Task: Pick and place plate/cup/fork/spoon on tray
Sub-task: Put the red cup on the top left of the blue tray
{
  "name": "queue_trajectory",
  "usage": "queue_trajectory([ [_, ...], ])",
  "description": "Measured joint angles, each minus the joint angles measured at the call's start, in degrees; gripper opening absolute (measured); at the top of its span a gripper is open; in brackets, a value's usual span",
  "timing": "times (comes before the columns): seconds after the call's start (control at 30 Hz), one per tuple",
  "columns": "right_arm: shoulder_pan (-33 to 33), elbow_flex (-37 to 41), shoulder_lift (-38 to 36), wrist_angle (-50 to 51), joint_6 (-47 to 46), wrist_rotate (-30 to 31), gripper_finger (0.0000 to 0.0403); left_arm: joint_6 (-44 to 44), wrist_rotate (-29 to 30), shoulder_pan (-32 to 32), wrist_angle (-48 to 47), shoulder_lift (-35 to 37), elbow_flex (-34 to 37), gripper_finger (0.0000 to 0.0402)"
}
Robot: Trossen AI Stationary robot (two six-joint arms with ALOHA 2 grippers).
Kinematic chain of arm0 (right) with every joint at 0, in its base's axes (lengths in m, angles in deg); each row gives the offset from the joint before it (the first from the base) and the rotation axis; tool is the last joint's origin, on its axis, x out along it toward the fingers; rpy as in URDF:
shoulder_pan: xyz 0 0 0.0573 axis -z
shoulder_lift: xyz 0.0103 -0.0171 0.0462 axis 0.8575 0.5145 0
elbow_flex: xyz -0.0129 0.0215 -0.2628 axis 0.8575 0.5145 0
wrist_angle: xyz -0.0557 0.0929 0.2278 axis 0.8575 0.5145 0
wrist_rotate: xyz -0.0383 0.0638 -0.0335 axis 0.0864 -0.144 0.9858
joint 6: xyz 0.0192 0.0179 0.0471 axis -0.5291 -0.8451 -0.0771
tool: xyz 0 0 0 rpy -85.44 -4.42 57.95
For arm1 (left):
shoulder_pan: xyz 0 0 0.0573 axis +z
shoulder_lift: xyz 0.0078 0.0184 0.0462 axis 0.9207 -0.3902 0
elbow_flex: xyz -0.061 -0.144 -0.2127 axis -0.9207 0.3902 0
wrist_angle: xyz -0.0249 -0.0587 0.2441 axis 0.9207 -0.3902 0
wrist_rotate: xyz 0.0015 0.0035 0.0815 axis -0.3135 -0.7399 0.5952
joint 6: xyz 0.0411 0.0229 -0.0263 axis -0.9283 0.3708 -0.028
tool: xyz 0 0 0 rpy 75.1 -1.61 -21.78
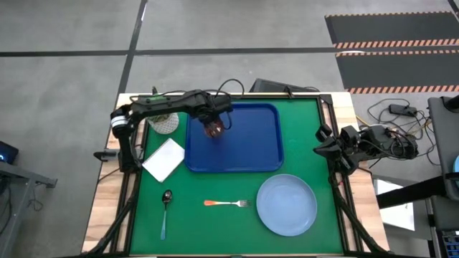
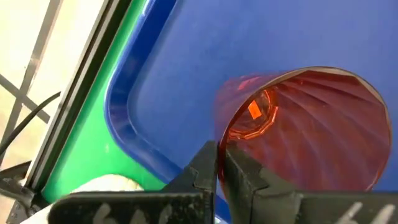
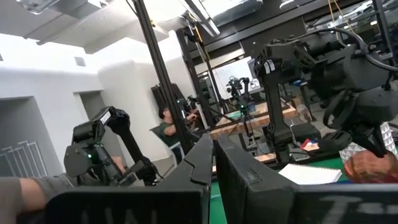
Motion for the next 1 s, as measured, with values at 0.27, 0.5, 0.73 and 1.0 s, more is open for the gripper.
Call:
queue_trajectory([
  [0.27, -0.01, 0.0, 0.0, 0.9, -1.09, -0.02, 0.0009, 0.06, -1.58, 0.56, 1.73, -0.07, 1.65, 0.0],
  [0.5, 0.0, 0.0, 0.0, 1.18, -1.48, -0.02, 0.0009, 1.21, -1.62, 0.72, 2.23, -0.07, 1.67, 0.001],
  [0.73, 0.0, 0.0, 0.0, 1.42, -2.02, -0.04, 0.0009, 1.11, -1.83, 1.33, 2.44, -0.07, 1.74, 0.0045],
  [1.0, -0.01, 0.0, 0.0, 1.69, -2.0, -0.04, 0.0009, -2.89, -0.85, 1.99, 2.54, 0.38, 0.15, 0.0061],
])
